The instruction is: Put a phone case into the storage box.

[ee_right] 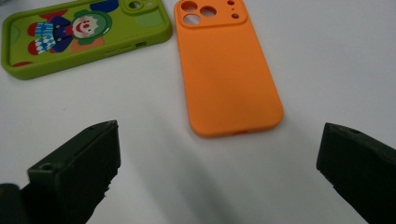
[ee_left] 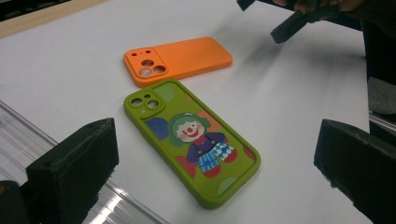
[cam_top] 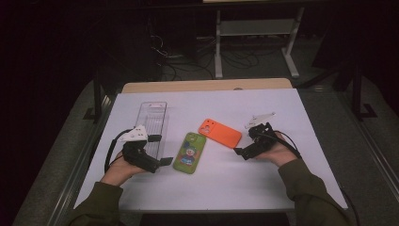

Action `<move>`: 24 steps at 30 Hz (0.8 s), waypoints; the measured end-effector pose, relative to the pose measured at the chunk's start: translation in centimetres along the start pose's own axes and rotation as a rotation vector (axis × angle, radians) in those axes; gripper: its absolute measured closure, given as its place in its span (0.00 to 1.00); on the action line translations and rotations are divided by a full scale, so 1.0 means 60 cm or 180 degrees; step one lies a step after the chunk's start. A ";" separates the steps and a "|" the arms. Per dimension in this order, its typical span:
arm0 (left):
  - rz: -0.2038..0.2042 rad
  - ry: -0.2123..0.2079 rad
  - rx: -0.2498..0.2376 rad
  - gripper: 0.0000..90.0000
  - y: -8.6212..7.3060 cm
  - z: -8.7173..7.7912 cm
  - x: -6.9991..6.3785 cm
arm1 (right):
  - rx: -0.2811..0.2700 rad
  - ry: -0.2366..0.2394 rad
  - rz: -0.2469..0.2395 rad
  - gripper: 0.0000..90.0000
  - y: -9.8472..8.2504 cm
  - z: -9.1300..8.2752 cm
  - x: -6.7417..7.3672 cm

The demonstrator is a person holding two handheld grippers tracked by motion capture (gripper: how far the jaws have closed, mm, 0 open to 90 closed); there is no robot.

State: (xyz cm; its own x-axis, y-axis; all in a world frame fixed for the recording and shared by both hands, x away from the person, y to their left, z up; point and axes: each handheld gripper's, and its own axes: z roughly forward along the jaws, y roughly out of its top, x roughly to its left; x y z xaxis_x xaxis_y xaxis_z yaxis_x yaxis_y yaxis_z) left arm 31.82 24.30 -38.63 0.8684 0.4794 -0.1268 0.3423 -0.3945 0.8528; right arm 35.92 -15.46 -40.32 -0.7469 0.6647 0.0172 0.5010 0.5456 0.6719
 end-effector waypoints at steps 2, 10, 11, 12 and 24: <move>0.0042 -0.0001 0.0009 0.00 0.001 0.000 0.001 | 0.0039 0.0023 -0.0023 0.00 0.010 0.011 -0.007; 0.0000 -0.0015 -0.0031 0.00 0.002 -0.001 0.000 | 0.0291 0.0061 -0.0135 0.00 0.052 0.064 -0.029; 0.0003 -0.0018 -0.0031 0.00 0.002 -0.001 0.000 | 0.0300 0.0088 -0.0144 0.00 0.057 0.070 -0.032; 0.0002 -0.0019 -0.0030 0.00 0.002 -0.001 0.000 | 0.0320 0.0097 -0.0139 0.00 0.061 0.076 -0.034; -0.0011 -0.0025 -0.0042 0.00 0.002 -0.002 0.001 | 0.0478 0.0269 -0.0277 0.00 0.084 0.144 -0.044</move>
State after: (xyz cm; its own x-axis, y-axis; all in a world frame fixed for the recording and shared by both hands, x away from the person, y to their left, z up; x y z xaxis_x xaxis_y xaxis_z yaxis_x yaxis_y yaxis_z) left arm 31.89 24.39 -38.47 0.8700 0.4746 -0.1337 0.3406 -0.3823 0.8590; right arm 44.20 -10.08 -43.37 -0.8211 0.5700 0.0303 0.4878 0.6733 0.5556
